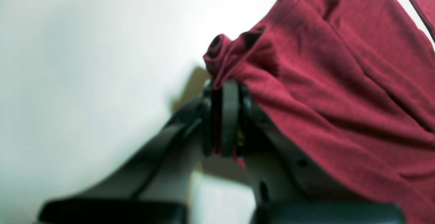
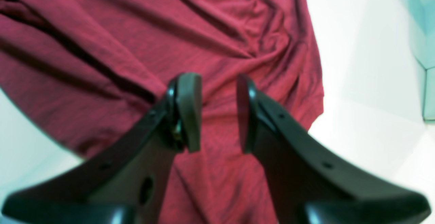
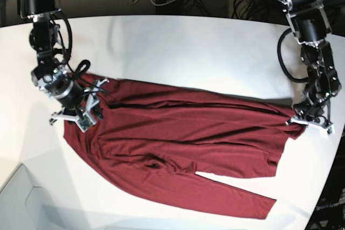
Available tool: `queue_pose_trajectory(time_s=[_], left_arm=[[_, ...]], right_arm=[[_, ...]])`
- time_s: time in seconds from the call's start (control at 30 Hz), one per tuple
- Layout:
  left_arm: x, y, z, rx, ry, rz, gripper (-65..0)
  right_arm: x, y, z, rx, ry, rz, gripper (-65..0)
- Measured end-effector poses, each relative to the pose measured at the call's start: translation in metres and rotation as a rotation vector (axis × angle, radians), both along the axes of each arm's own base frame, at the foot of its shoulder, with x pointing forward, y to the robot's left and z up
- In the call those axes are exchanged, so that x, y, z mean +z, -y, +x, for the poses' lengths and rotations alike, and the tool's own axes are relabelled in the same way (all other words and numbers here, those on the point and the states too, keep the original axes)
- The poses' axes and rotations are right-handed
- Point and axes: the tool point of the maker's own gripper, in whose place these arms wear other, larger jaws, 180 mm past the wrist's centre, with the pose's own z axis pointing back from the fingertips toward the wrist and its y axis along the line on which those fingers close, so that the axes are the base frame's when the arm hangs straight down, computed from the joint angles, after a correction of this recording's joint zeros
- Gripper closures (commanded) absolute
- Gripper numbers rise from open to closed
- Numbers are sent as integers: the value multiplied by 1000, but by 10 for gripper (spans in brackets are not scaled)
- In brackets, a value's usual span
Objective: Layout the t-shirt on the table in an organized manner, then fold the t-shirt properly
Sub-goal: 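Swing the right gripper outward along the shirt, dragging the folded edge, then pull both held corners apart and back toward the arms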
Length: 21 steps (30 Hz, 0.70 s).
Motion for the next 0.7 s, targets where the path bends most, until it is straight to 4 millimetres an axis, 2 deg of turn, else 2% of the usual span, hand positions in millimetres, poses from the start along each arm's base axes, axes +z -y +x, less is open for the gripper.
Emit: queue_pose_trajectory(time_s=[0.2,0.3,0.43,0.7], left_arm=[[4,-3,1,1,7,9,-2],[5,-3,3,1,11,8,-2],[13,-3,10,2,33,10,-2],[12,-3,9,1,27,7,-2]], right_arm=[[-26,2,-44,19,-87,-26,-194],[-32,4,-52,26,-104,-29,-194],[-56,17,-60,-3,-175,-38,-194],[-57,32,-43,-49,-170,-32,-194]])
